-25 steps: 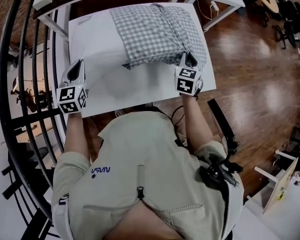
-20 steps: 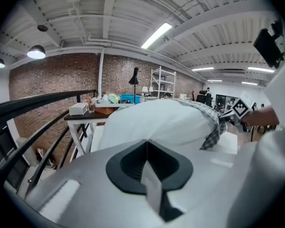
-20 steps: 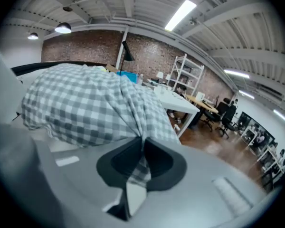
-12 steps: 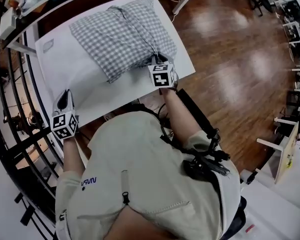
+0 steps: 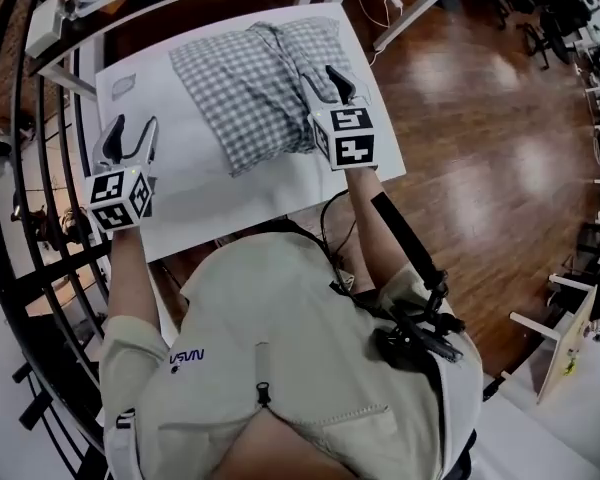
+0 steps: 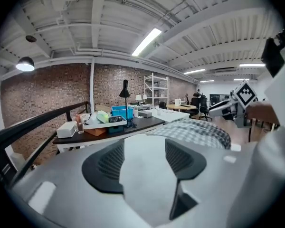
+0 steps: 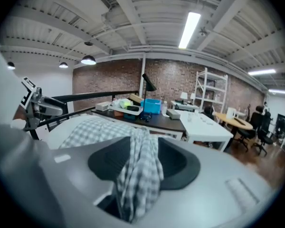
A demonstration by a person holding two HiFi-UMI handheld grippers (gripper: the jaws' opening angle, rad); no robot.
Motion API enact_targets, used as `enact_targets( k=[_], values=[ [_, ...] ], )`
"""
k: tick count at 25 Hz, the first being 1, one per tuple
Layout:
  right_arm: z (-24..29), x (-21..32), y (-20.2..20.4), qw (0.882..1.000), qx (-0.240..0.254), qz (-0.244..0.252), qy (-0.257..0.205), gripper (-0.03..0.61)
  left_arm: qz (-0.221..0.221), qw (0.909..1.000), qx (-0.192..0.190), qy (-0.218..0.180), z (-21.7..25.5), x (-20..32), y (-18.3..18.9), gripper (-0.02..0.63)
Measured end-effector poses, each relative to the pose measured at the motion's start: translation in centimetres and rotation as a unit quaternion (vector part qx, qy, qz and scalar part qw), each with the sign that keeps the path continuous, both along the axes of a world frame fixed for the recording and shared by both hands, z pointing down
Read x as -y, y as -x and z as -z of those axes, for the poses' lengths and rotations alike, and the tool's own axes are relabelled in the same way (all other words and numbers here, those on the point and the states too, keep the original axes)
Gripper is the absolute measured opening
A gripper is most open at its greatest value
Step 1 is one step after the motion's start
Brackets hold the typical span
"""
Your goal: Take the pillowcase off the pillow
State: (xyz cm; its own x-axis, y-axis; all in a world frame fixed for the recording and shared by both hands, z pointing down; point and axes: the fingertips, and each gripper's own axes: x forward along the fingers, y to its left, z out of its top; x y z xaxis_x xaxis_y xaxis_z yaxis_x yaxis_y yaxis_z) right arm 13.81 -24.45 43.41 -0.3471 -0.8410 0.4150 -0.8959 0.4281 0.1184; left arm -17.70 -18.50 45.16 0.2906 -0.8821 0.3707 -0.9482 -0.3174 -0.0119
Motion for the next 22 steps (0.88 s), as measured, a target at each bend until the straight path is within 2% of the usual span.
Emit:
enact_targets(
  k=[3,8,12,15,17,19,22],
  values=[
    [0.6,5.3,2.3,1.0,-0.006,0.021,0.013,0.184,-0.002,0.9996,-0.01,0.025,-0.3,4.5,-0.8,0.28],
    [-0.9,12.1,5.3,0.996,-0.018,0.037,0.082,0.201,-0.001,0.9965,0.0,0.083,-2.5,9.5,-1.0,0.299],
    [-4.0,14.4,6.5,0.987,-0.059,0.048,0.142,0.224,0.001,0.9916,0.006,0.129,-4.9,10.5,-1.5,0.308],
    [-6.7,14.5,6.6,0.979,-0.077,0.046,0.182,0.235,-0.013,0.9889,0.003,0.148,-6.5,10.6,-2.2,0.305],
    [-8.1,14.0,6.5,0.976,-0.081,0.042,0.196,0.233,-0.032,0.9871,0.002,0.157,-7.1,10.3,-2.9,0.264],
    [-8.9,13.7,6.4,0.977,-0.078,0.04,0.196,0.202,-0.052,0.9855,0.005,0.162,-7.6,9.8,-3.4,0.212],
    [-9.5,13.2,6.7,0.979,-0.065,0.039,0.187,0.117,-0.068,0.9861,0.021,0.15,-7.8,8.8,-3.9,0.099]
  ],
)
